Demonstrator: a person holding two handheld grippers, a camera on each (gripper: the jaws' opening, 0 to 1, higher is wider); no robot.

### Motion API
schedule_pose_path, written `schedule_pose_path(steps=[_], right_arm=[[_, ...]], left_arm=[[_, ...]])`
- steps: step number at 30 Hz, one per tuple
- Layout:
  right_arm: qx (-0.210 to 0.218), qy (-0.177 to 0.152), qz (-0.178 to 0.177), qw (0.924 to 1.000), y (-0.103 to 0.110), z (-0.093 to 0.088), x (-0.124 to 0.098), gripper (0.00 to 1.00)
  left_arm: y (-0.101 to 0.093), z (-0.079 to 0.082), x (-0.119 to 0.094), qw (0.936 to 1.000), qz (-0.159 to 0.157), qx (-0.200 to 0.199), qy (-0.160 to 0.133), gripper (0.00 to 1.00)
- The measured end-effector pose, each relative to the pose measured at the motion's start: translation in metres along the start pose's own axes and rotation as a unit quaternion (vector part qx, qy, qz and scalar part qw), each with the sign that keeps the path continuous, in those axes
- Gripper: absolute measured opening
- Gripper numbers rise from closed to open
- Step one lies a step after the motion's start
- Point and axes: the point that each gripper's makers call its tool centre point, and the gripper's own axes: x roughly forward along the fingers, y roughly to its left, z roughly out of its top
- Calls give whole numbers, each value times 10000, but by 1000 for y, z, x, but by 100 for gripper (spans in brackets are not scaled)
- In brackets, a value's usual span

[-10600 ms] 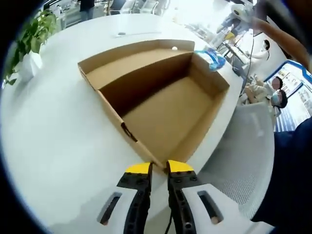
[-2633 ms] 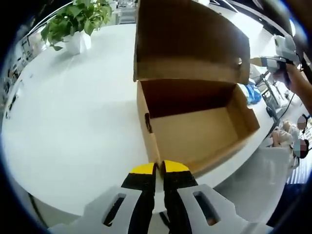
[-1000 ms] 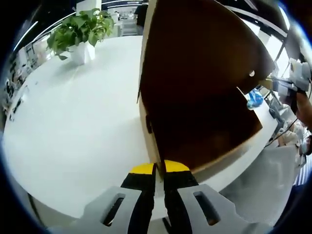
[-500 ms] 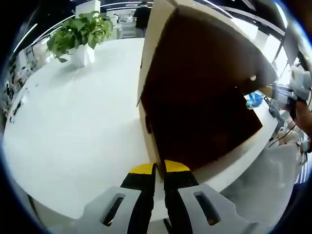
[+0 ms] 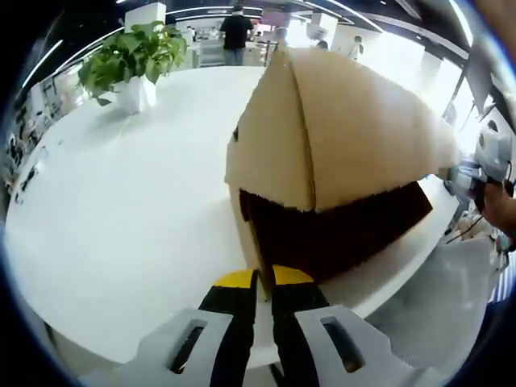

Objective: Operate the shoe box by opening the lid, removing the specified soft item, and placing it in the target area until the item is outside and the box remains undamaged.

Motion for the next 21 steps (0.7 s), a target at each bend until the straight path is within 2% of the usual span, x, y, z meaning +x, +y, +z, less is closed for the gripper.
schedule_pose_path(steps=[11, 21], right_arm=[[212, 128, 191, 9995, 6, -7, 3, 0], [304, 202, 326, 9988, 16, -14, -7, 0]], left_arm=[[0, 0, 1, 10000, -49, -11, -3, 3], [0, 3, 4, 10000, -2, 16, -19, 3]])
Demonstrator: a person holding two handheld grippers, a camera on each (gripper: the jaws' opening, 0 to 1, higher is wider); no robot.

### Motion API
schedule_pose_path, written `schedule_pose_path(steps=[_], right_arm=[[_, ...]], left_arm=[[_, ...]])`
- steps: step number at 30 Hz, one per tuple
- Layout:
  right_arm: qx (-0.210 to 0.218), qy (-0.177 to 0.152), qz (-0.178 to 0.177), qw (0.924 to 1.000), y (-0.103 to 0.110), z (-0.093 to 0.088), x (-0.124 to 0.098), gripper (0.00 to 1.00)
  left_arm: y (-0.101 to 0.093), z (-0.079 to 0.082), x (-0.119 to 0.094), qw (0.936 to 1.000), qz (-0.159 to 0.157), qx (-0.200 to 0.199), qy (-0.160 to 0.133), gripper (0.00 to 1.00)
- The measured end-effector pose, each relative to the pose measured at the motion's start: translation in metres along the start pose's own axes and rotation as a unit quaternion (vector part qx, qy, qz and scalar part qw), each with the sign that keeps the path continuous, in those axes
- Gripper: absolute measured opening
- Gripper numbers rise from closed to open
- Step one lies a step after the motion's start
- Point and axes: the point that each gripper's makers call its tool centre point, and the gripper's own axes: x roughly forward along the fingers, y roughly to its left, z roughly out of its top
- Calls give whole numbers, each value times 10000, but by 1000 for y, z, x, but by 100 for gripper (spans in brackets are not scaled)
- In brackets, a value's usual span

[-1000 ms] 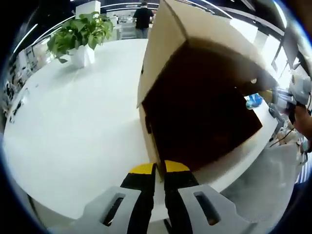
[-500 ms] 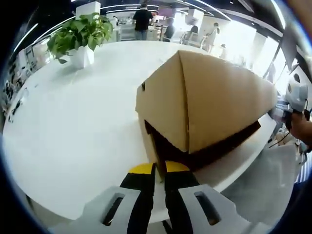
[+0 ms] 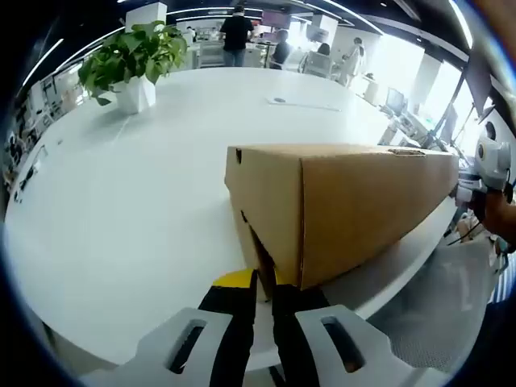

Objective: Operate the shoe box by opening the lid, removing the specified soft item, and placing it in the target area until the item is outside and the box remains undamaged.

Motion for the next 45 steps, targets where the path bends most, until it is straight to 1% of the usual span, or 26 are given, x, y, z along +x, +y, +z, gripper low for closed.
schedule_pose_path(steps=[6, 8, 9, 11, 15, 18, 24, 25, 29, 30, 33, 36, 38, 40, 41, 45], right_arm=[[59, -7, 129, 9999, 12, -2, -6, 0], [192, 5, 178, 9997, 16, -4, -9, 0], [188, -9, 189, 9996, 17, -4, -10, 0], [256, 42, 306, 9992, 24, -7, -11, 0], [161, 132, 347, 9992, 32, -15, -11, 0], [171, 196, 320, 9991, 30, -21, -9, 0], [127, 251, 306, 9991, 24, -25, -6, 0], [112, 199, 321, 9992, 23, -23, -5, 0], [89, 186, 309, 9993, 21, -22, -3, 0], [93, 187, 308, 9993, 21, -22, -3, 0], [62, 182, 307, 9993, 21, -21, -3, 0], [47, 177, 299, 9994, 21, -22, -3, 0], [5, 178, 284, 9994, 20, -22, -4, 0], [20, 181, 285, 9994, 20, -22, -5, 0], [15, 185, 284, 9994, 19, -23, -5, 0], [-9, 172, 282, 9995, 19, -22, -6, 0]], left_arm=[[0, 1, 1, 10000, 0, -11, -5, 3], [0, 2, 2, 10000, 2, -11, -8, 3], [0, 2, 2, 10000, 3, -9, -7, 3], [0, 2, 2, 10000, 7, -10, -20, 3], [1, 2, 2, 10000, 13, -25, -35, 3], [1, 2, 2, 10000, 26, -20, -32, 3], [0, 2, 2, 10000, 5, -3, -81, 3], [0, 2, 2, 10000, -5, 5, -90, 3], [-1, 3, 1, 9998, -53, 121, -155, 4], [-1, 3, 1, 9996, -70, 204, -189, 4], [-1, 3, -4, 9992, -121, 274, -271, 5], [-1, -1, -7, 9991, -153, 321, -245, 7], [-1, -2, -12, 9989, -181, 334, -285, 8], [0, -2, -17, 9987, -241, 316, -310, 10], [-2, -1, -19, 9983, -329, 321, -371, 10], [-11, 3, -27, 9956, -569, 499, -559, 12]])
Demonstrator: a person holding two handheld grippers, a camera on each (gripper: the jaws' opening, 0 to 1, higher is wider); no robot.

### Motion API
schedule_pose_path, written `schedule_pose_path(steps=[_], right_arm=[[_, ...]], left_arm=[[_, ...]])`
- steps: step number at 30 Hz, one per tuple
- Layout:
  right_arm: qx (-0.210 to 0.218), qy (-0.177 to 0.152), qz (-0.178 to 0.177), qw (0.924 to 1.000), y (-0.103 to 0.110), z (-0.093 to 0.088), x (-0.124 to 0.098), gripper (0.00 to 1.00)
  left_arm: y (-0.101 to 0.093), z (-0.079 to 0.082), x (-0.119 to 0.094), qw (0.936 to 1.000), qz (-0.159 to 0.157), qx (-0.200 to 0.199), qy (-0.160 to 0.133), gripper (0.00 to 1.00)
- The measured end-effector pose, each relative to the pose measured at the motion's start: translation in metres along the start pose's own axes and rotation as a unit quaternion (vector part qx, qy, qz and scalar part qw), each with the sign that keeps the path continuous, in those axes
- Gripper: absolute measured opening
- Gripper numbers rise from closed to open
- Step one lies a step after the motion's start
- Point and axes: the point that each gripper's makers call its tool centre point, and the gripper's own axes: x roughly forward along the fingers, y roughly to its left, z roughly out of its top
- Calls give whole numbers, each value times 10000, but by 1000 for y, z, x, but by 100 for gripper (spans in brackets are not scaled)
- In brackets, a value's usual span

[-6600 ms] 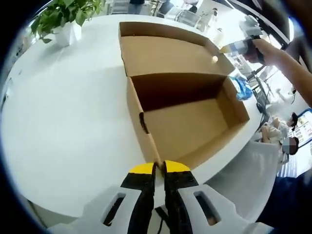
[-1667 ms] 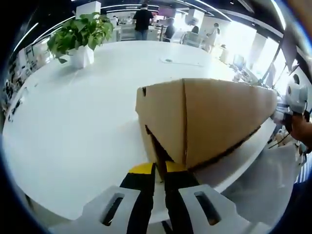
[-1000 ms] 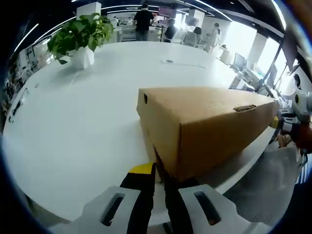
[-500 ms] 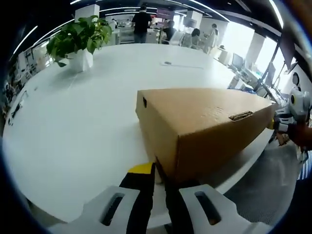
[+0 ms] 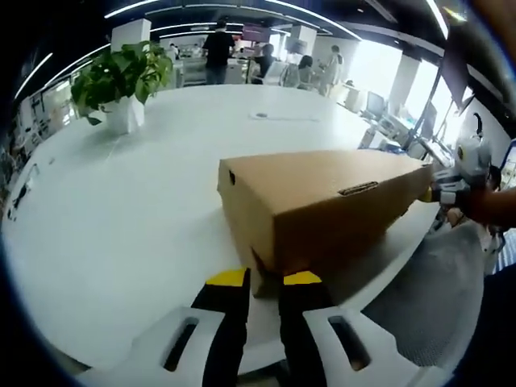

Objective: Operate the shoe box by opening the lid, removing the specified soft item, and placing it in the target area until the item is outside and the box remains undamaged.

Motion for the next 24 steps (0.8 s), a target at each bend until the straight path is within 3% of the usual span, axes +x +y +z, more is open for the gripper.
schedule_pose_path(steps=[9, 12, 14, 20, 24], right_arm=[[-199, 26, 46, 9998, 3, 2, -2, 0], [-292, 40, 69, 9995, 4, 3, -3, 2], [-322, 29, 90, 9994, 5, 4, -4, 3], [-386, 13, 123, 9992, 7, 4, -5, 6], [-486, 49, 192, 9986, 12, 4, -6, 9]], left_arm=[[-13, 7, -12, 9989, -312, 190, -300, 16], [-11, 5, -14, 9993, -154, 268, -192, 17], [-7, 9, -16, 9991, 18, 303, -300, 20], [-7, 26, -25, 9964, 27, 471, -698, 21], [-12, 23, -24, 9967, -115, 511, -619, 22]])
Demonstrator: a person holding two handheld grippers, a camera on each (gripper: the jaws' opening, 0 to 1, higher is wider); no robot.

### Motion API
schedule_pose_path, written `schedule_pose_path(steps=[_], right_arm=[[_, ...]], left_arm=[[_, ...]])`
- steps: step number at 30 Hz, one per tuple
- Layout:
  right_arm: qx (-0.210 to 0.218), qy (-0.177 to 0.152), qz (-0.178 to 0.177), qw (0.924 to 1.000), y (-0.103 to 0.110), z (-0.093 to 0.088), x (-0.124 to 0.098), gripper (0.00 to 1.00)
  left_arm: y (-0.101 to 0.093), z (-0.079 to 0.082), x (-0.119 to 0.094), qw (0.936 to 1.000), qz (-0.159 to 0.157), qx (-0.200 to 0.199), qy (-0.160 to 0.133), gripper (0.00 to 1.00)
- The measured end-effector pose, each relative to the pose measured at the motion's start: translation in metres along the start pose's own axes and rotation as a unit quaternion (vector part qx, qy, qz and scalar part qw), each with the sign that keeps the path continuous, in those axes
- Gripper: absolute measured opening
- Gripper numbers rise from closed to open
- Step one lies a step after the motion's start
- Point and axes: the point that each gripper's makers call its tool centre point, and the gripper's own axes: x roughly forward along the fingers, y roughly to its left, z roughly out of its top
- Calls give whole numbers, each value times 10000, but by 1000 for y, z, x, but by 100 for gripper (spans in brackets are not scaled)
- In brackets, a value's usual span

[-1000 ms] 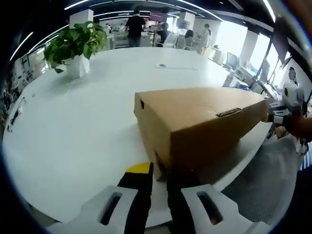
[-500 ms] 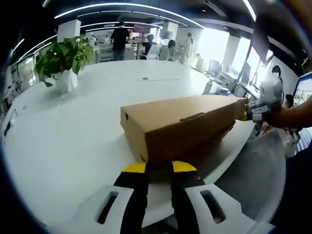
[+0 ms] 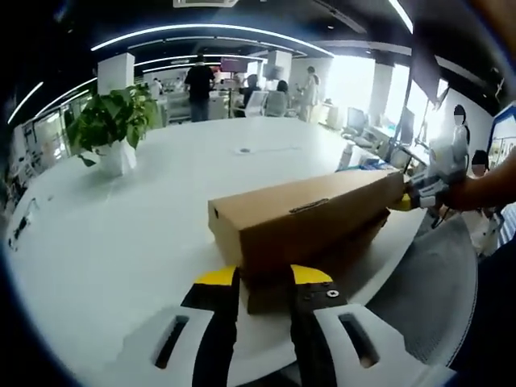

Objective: Operate the shoe box by opening the lid, removing the specified soft item, and placing it in the target area until the item is outside and the box remains undamaged.

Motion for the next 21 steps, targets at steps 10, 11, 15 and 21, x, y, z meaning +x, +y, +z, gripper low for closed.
schedule_pose_path(steps=[10, 11, 15, 21], right_arm=[[39, -4, 92, 9999, 3, -4, -5, 15], [13, 24, 102, 9999, 4, -5, -5, 16], [-15, 38, 99, 9999, 4, -3, -5, 20], [-333, 399, 119, 9986, 9, -9, 0, 27]], left_arm=[[0, -10, 4, 9999, -49, -80, 67, 22], [0, -11, 4, 9999, -53, -76, 61, 22], [-2, -12, 5, 9999, -78, -33, 103, 22], [-3, -16, 7, 9998, -99, -10, 185, 22]])
